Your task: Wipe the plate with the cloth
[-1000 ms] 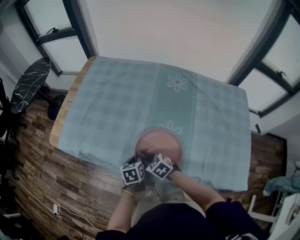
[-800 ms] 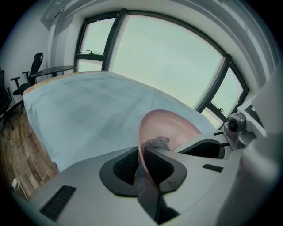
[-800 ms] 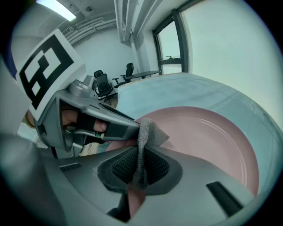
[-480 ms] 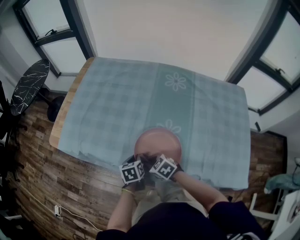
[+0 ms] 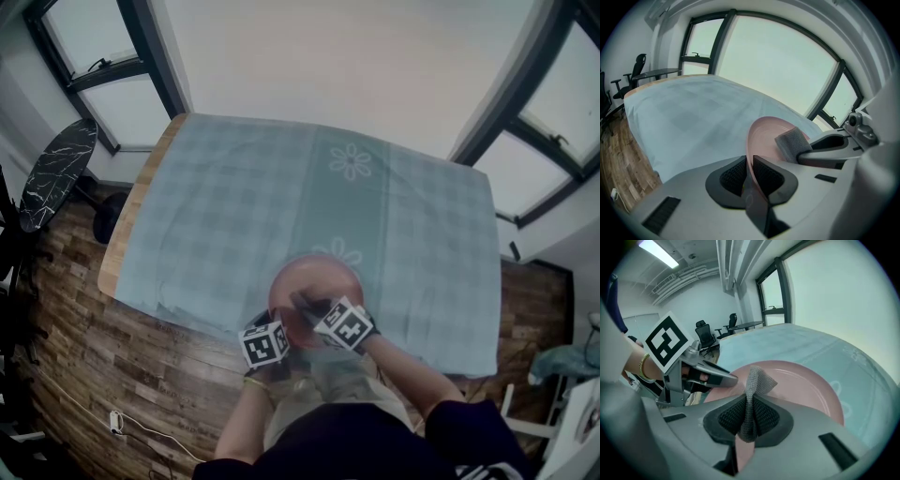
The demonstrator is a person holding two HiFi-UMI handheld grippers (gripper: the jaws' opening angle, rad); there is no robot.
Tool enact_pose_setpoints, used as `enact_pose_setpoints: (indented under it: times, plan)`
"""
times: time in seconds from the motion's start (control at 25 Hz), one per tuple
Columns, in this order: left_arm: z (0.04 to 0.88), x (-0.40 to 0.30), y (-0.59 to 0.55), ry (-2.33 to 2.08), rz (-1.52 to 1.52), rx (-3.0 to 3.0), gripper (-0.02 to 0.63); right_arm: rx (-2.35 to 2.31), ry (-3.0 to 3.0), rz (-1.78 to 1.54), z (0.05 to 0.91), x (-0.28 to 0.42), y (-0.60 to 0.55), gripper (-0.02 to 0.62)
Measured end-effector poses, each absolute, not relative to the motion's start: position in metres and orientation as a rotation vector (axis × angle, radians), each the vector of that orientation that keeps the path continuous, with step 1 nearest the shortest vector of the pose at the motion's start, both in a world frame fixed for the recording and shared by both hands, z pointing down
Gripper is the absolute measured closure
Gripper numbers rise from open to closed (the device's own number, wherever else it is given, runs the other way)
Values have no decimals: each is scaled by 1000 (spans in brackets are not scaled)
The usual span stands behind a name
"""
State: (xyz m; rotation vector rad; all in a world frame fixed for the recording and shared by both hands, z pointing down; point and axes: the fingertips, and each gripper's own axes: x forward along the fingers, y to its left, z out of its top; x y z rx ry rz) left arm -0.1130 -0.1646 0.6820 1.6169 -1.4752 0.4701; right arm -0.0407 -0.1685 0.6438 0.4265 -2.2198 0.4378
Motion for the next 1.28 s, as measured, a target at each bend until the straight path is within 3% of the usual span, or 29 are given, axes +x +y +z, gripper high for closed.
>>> enact_pose_setpoints:
  times: [0.64, 1.28]
  plan:
    - [685, -115, -161, -1460, 478, 1597, 552, 608, -2009, 250, 668, 2, -250, 561]
    - [686, -114, -162, -1460, 473, 1609, 551, 594, -1947, 240, 674, 1, -249, 561]
